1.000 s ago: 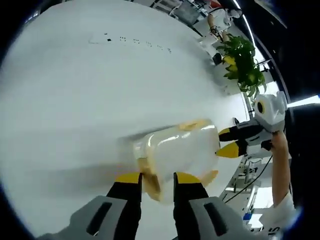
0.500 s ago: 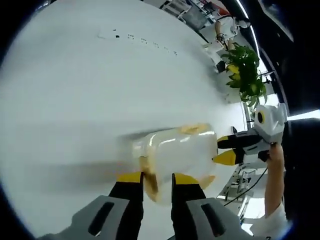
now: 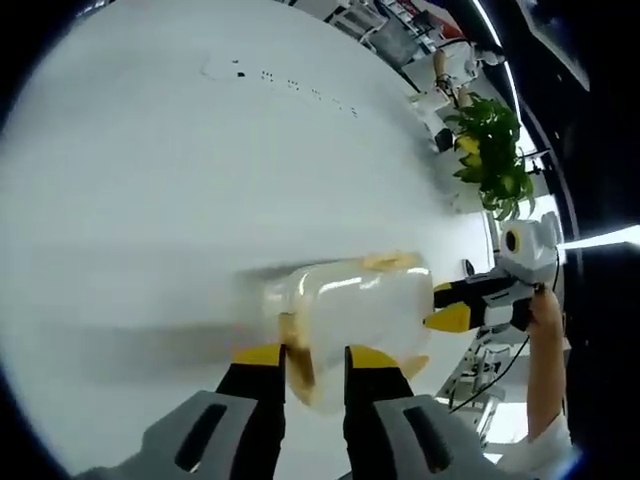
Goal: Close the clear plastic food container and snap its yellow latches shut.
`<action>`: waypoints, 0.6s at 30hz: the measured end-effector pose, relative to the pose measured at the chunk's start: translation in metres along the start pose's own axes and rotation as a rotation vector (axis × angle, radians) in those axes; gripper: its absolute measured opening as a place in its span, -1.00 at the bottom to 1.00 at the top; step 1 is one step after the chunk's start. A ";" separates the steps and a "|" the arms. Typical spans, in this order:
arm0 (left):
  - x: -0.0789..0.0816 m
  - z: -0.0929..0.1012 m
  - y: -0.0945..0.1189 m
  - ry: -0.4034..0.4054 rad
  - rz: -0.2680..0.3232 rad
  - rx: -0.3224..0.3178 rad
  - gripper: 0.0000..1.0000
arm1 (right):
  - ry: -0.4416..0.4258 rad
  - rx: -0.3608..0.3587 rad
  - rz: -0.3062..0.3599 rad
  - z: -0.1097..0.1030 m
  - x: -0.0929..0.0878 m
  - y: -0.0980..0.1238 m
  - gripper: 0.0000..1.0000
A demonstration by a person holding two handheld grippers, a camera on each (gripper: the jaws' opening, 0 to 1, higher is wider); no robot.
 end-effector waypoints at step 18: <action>0.010 0.016 0.028 -0.472 0.166 -0.038 -0.31 | 0.281 -0.122 0.003 -0.010 0.012 0.027 -0.74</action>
Point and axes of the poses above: the point that each gripper's makers call its tool centre point, and the gripper's own axes: y roughly backward along the fingers, z roughly to its right, x roughly out of its top, the point moved 8 cm from there along y, roughly backward along the fingers, and after that the axes turned 13 degrees about y, right-handed, at the moved point
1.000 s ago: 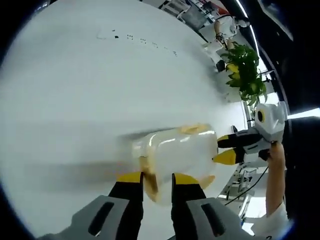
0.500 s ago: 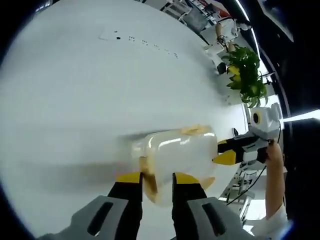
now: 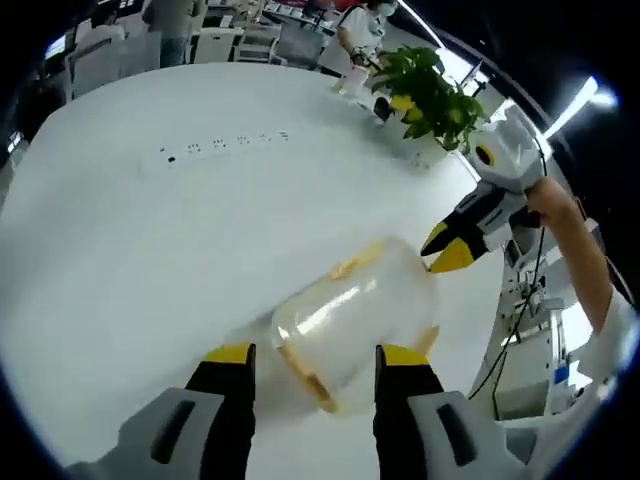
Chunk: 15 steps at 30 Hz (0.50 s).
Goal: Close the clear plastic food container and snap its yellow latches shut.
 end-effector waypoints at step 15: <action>-0.001 0.032 -0.010 -0.225 0.067 -0.120 -0.63 | 0.285 0.066 0.080 -0.039 0.035 -0.023 -0.98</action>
Point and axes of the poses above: the point that each gripper's makers call its tool centre point, and the gripper's own axes: y roughly backward along the fingers, z roughly to its right, x roughly out of its top, the point moved 8 cm from there along y, roughly backward along the fingers, and after that the axes turned 13 degrees about y, right-handed, at the moved point
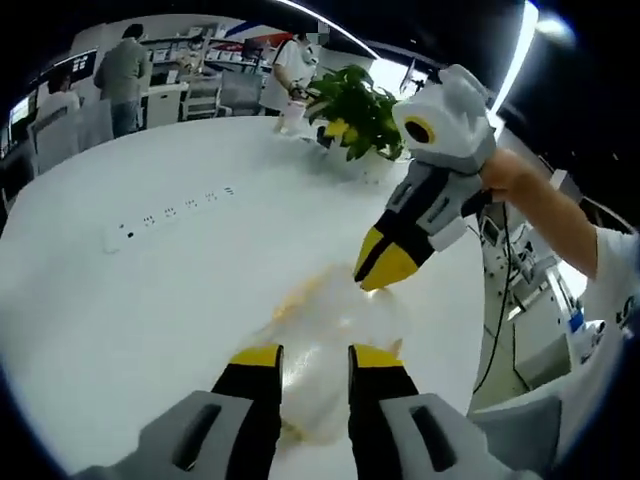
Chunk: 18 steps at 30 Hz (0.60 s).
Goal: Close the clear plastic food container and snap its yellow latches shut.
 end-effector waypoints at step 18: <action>-0.012 0.016 -0.029 -0.062 0.011 -0.088 -0.80 | 0.026 0.019 0.056 0.007 0.011 -0.028 -1.00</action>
Point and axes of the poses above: the point that each gripper's makers call its tool centre point, and the gripper's own axes: y roughly backward along the fingers, z roughly to its right, x roughly out of its top, the point moved 8 cm from there along y, roughly backward along the fingers, and after that the axes turned 13 degrees about y, right-handed, at the moved point
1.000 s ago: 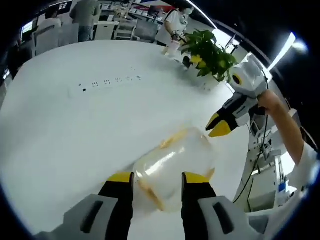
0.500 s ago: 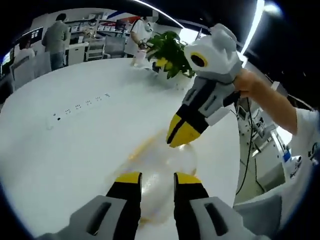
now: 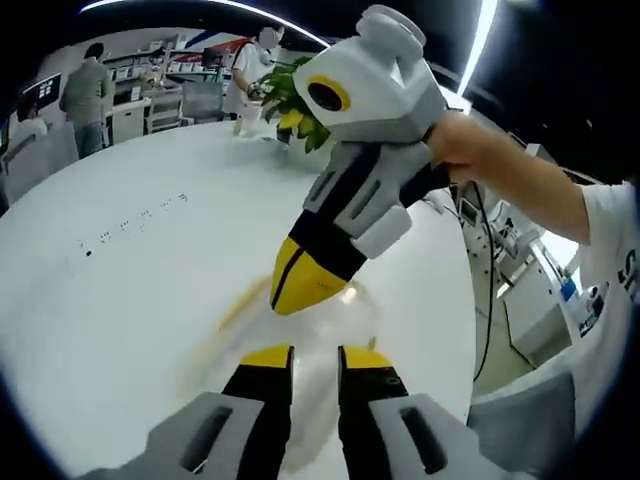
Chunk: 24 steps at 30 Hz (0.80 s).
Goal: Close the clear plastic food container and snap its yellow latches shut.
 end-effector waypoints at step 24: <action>-0.016 0.017 -0.005 -0.135 -0.039 -0.022 -0.72 | 0.029 -0.088 0.034 0.028 0.016 -0.016 -1.00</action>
Point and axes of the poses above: the point that each gripper's makers call its tool centre point, and the gripper's own axes: y roughly backward along the fingers, z roughly to its right, x roughly out of its top, the point moved 8 cm from there along y, roughly backward along the fingers, and after that the axes turned 13 degrees about y, right-handed, at the moved point
